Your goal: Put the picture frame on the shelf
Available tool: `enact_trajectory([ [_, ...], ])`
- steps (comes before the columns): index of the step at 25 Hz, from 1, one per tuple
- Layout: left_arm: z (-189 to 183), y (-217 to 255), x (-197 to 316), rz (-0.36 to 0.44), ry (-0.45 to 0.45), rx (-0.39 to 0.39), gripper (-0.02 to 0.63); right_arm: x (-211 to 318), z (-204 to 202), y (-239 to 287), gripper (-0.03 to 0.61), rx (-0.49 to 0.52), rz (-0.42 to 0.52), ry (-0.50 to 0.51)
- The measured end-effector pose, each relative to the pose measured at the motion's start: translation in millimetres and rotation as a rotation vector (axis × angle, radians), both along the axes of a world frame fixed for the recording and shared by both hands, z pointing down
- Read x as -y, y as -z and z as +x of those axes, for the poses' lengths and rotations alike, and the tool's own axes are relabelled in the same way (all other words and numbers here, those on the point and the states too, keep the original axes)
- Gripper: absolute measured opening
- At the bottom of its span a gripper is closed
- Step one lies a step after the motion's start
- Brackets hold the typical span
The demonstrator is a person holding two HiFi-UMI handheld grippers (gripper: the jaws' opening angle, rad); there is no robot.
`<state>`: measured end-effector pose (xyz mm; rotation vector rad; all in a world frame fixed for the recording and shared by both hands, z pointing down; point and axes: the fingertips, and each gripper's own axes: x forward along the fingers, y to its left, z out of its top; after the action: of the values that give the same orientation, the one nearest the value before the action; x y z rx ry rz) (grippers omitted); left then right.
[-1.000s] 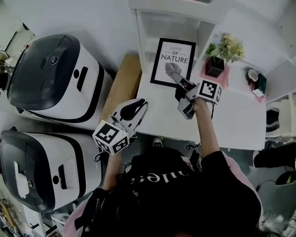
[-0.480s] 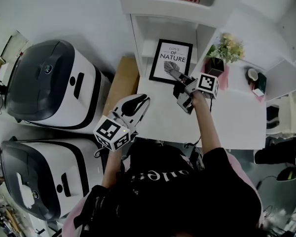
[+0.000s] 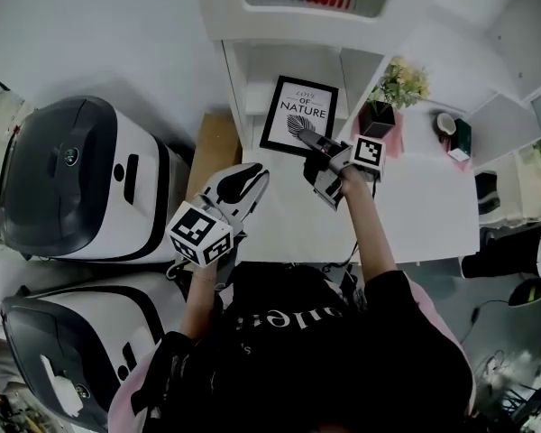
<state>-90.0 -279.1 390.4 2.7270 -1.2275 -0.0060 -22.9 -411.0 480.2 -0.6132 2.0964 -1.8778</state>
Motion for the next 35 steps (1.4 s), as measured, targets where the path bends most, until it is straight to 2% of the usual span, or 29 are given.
enact_trajectory([
  [5,-4,-15,23,-0.012,-0.027,0.026,0.057,9,-2,0,0.054,0.008,-0.010,-0.033],
  [9,-11,-29,50,-0.007,-0.008,0.061,0.058,14,-3,-1,0.054,0.014,-0.017,-0.052],
  [13,-17,-46,75,-0.017,0.013,0.112,0.142,17,-3,0,0.054,0.022,-0.024,-0.060],
  [15,-16,-53,86,-0.029,0.002,0.123,0.147,19,-3,0,0.054,0.031,-0.031,-0.066],
  [20,-9,-65,102,-0.069,-0.005,0.120,0.169,23,-2,1,0.055,0.037,-0.028,-0.080],
  [28,-4,-69,121,-0.079,0.054,0.087,0.184,29,6,7,0.060,0.066,-0.012,-0.142],
  [35,17,-69,134,-0.083,0.013,0.083,0.185,32,22,14,0.138,0.025,0.035,-0.175],
])
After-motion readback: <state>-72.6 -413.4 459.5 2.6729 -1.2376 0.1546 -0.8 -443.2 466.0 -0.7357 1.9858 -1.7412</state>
